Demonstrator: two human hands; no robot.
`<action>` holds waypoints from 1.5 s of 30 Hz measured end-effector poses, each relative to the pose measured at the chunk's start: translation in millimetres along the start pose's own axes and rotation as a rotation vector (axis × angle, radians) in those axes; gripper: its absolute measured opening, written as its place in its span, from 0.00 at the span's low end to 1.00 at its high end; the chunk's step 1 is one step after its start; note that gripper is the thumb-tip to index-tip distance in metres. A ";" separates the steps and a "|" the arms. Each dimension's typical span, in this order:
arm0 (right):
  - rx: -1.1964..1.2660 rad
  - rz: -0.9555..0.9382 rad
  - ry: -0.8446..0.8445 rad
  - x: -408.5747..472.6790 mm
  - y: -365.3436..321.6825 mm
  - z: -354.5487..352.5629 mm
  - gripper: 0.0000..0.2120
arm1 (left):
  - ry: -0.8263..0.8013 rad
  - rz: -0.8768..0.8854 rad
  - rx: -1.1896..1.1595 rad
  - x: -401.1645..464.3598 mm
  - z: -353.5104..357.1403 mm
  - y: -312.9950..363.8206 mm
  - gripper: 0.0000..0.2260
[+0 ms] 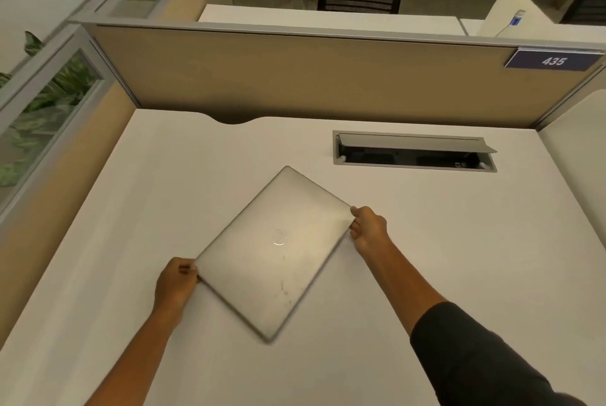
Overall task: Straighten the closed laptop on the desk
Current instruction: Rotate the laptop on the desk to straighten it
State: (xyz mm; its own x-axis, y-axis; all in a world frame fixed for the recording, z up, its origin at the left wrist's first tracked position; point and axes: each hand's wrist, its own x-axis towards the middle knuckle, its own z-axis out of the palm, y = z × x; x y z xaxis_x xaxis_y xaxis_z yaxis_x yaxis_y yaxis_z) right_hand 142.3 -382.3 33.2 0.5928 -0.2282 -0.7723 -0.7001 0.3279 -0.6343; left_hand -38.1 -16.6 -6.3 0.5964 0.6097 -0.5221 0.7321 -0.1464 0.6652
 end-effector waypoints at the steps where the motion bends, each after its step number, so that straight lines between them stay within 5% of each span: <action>1: -0.036 -0.017 -0.007 2.4 -5.8 1.9 0.01 | -0.021 0.000 -0.009 -14.0 3.6 -4.9 0.04; 8: -0.274 -0.183 -0.088 16.5 -33.3 6.6 0.23 | -0.141 -0.006 0.055 -96.0 28.6 -27.6 0.07; 11: -0.358 -0.198 -0.150 23.2 -31.6 1.8 0.17 | -0.186 0.034 0.098 -114.4 31.3 -36.9 0.05; 15: -0.335 -0.198 -0.254 -10.3 -20.8 -2.4 0.37 | -0.207 0.124 0.211 -112.8 24.1 -33.7 0.04; 19: -0.442 -0.273 -0.221 -42.7 2.3 -14.8 0.28 | -0.238 0.191 0.252 -93.4 31.2 -14.9 0.02; 27: -0.470 -0.220 -0.194 -81.2 68.1 -61.4 0.31 | -0.292 0.174 0.265 -18.9 87.1 47.7 0.27; 33: -0.458 -0.190 -0.148 -82.2 91.2 -67.3 0.04 | -0.285 0.071 0.158 -26.7 96.4 89.6 0.33; 39: -0.418 -0.194 -0.109 -70.1 87.5 -52.8 0.21 | -0.239 -0.013 0.090 -31.8 104.8 80.6 0.36; 42: -0.400 -0.208 -0.069 -69.2 83.6 -55.1 0.04 | -0.201 -0.059 0.062 -39.5 108.1 75.0 0.37; 45: -0.394 -0.220 -0.084 -58.2 72.5 -53.4 0.22 | -0.229 -0.113 -0.059 -45.0 109.6 64.3 0.48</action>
State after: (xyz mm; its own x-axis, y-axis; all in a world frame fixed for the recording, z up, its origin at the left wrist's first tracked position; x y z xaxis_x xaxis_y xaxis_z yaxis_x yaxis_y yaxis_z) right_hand 35.7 -394.2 30.3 0.7634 -0.1728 -0.6224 -0.6421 -0.0976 -0.7604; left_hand 18.3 -138.8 1.4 0.5755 0.4260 -0.6980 0.7820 -0.0371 0.6221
